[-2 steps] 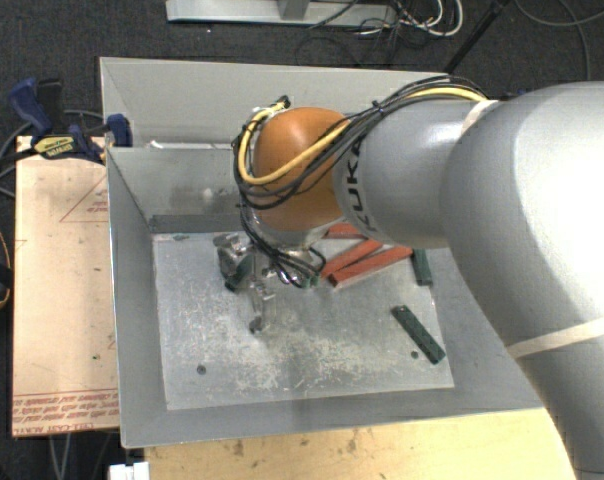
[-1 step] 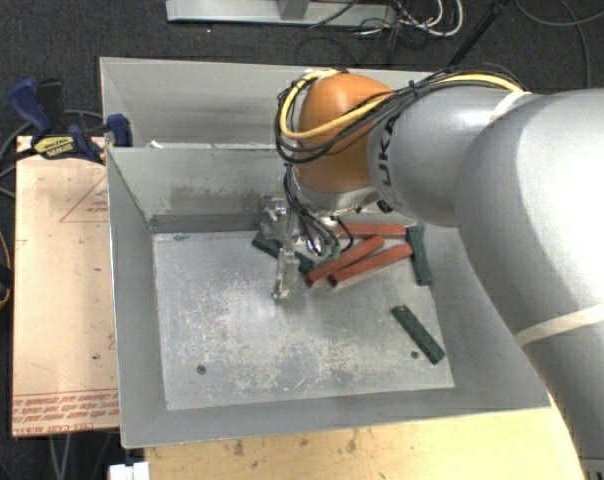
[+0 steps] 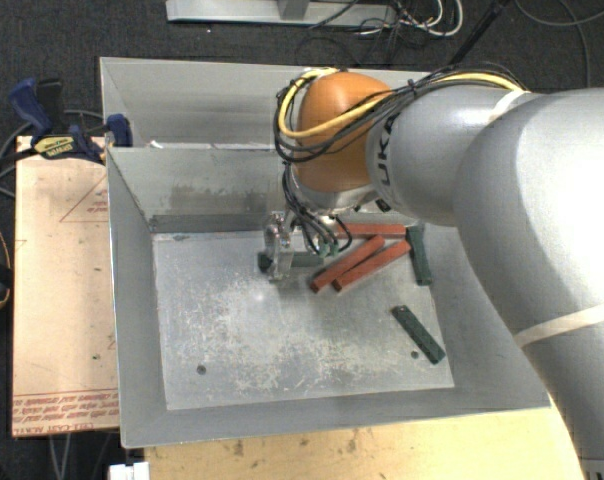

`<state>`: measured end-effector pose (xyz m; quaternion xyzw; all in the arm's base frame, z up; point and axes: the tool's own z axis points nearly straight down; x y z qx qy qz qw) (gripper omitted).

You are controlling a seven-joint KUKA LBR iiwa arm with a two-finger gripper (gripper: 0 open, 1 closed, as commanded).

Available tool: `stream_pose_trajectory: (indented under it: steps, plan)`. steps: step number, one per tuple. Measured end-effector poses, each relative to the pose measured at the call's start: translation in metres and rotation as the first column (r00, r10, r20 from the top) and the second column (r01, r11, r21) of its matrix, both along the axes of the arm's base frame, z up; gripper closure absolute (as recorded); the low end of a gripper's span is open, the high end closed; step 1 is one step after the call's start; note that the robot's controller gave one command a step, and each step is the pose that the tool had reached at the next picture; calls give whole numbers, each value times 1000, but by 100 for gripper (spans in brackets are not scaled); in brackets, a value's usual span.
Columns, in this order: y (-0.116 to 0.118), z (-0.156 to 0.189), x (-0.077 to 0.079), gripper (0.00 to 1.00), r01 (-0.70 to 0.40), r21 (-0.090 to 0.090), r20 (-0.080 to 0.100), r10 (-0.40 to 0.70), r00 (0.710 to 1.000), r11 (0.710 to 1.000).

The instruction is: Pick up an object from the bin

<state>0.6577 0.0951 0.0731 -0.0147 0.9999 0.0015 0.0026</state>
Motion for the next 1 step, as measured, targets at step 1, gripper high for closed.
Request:
stream_pose_trajectory:
  steps: [1]
  plan:
    - [-26, 152, -15, 100, -248, -4, 6, 248, 969, 969]
